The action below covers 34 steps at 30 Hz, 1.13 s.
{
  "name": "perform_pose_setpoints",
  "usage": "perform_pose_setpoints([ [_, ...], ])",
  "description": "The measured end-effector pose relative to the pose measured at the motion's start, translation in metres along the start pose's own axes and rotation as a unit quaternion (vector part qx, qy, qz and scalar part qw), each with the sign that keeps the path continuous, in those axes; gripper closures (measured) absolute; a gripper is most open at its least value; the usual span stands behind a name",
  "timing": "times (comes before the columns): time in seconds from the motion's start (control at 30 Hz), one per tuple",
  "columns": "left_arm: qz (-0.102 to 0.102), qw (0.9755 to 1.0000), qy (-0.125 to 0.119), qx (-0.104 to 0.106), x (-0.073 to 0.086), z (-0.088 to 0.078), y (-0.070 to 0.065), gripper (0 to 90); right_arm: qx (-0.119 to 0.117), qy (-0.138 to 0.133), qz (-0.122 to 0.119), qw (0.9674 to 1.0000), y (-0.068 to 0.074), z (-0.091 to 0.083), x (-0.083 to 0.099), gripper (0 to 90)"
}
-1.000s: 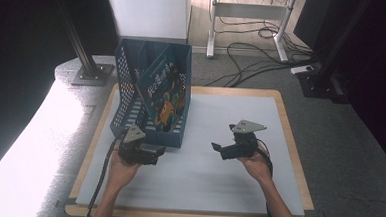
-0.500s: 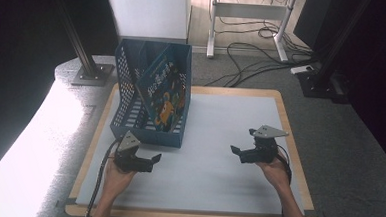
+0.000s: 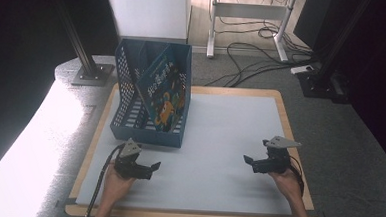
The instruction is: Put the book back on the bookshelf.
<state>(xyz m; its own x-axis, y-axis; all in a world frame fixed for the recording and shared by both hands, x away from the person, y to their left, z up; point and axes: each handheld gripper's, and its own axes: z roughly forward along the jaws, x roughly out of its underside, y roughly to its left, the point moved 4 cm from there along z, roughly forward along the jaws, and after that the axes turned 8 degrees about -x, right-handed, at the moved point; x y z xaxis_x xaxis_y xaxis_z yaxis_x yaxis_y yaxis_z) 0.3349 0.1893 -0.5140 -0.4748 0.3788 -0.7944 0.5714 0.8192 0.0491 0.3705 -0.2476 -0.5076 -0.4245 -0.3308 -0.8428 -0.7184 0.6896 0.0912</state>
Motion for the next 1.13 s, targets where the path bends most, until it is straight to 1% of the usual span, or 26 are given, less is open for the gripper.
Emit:
perform_pose_setpoints([
  [0.1, 0.000, 1.0000, 0.008, 0.002, 0.006, 0.004, 0.000, 0.0, 0.007, 0.002, 0.006, 1.0000, -0.002, -0.001, 0.009, 0.0],
  [0.13, 0.000, 1.0000, 0.008, 0.002, 0.006, 0.004, 0.000, 0.0, 0.007, 0.002, 0.006, 1.0000, -0.002, -0.001, 0.009, 0.0],
  [0.2, 0.005, 0.9999, 0.013, 0.004, 0.010, 0.007, -0.002, 0.0, 0.011, 0.006, 0.010, 0.9999, -0.004, -0.001, 0.016, 0.0],
  [0.3, 0.007, 0.9998, 0.019, 0.007, 0.015, 0.011, -0.004, 0.0, 0.011, 0.010, 0.017, 0.9997, -0.006, -0.001, 0.026, 0.0],
  [0.33, 0.007, 0.9998, 0.019, 0.007, 0.015, 0.011, -0.004, 0.0, 0.011, 0.010, 0.017, 0.9997, -0.006, -0.001, 0.026, 0.0],
  [0.37, 0.007, 0.9996, 0.027, 0.009, 0.018, 0.015, -0.006, 0.0, 0.012, 0.015, 0.023, 0.9995, -0.007, 0.000, 0.032, 0.0],
  [0.47, 0.009, 0.9992, 0.038, 0.008, 0.023, 0.020, -0.007, 0.0, 0.015, 0.025, 0.030, 0.9991, -0.009, 0.002, 0.041, 0.0],
  [0.53, 0.009, 0.9991, 0.041, 0.009, 0.025, 0.021, -0.008, 0.0, 0.014, 0.029, 0.030, 0.9990, -0.010, 0.002, 0.044, 0.0],
  [0.57, 0.010, 0.9986, 0.051, 0.011, 0.027, 0.025, -0.009, 0.0, 0.016, 0.037, 0.031, 0.9987, -0.011, 0.004, 0.049, 0.0],
  [0.6, 0.010, 0.9986, 0.051, 0.011, 0.027, 0.025, -0.009, 0.0, 0.016, 0.037, 0.031, 0.9987, -0.011, 0.004, 0.049, 0.0],
  [0.63, 0.015, 0.9982, 0.058, 0.008, 0.028, 0.026, -0.010, 0.0, 0.016, 0.049, 0.032, 0.9982, -0.011, 0.006, 0.053, 0.0],
  [0.7, 0.016, 0.9981, 0.059, 0.007, 0.028, 0.027, -0.010, 0.0, 0.015, 0.053, 0.032, 0.9980, -0.011, 0.007, 0.054, 0.0],
  [0.73, 0.013, 0.9976, 0.067, 0.008, 0.028, 0.028, -0.010, 0.0, 0.020, 0.060, 0.031, 0.9975, -0.011, 0.008, 0.054, 0.0],
  [0.77, 0.013, 0.9976, 0.067, 0.008, 0.028, 0.028, -0.010, 0.0, 0.020, 0.060, 0.031, 0.9975, -0.011, 0.008, 0.054, 0.0],
  [0.8, 0.011, 0.9962, 0.086, 0.006, 0.029, 0.032, -0.010, 0.0, 0.021, 0.081, 0.032, 0.9960, -0.011, 0.012, 0.055, 0.0],
  [0.83, 0.013, 0.9954, 0.095, 0.001, 0.029, 0.034, -0.011, 0.0, 0.022, 0.094, 0.033, 0.9948, -0.011, 0.015, 0.056, 0.0],
  [0.87, 0.013, 0.9954, 0.095, 0.001, 0.029, 0.034, -0.011, 0.0, 0.022, 0.094, 0.033, 0.9948, -0.011, 0.015, 0.056, 0.0],
  [0.9, 0.025, 0.9949, 0.097, -0.008, 0.029, 0.034, -0.013, 0.0, 0.026, 0.101, 0.030, 0.9941, -0.011, 0.016, 0.056, 0.0],
  [0.93, 0.022, 0.9950, 0.098, -0.006, 0.029, 0.034, -0.013, 0.0, 0.024, 0.099, 0.032, 0.9943, -0.011, 0.016, 0.056, 0.0],
  [1.13, 0.024, 0.9949, 0.097, -0.008, 0.030, 0.034, -0.013, 0.0, 0.025, 0.097, 0.030, 0.9945, -0.011, 0.016, 0.056, 0.0],
])
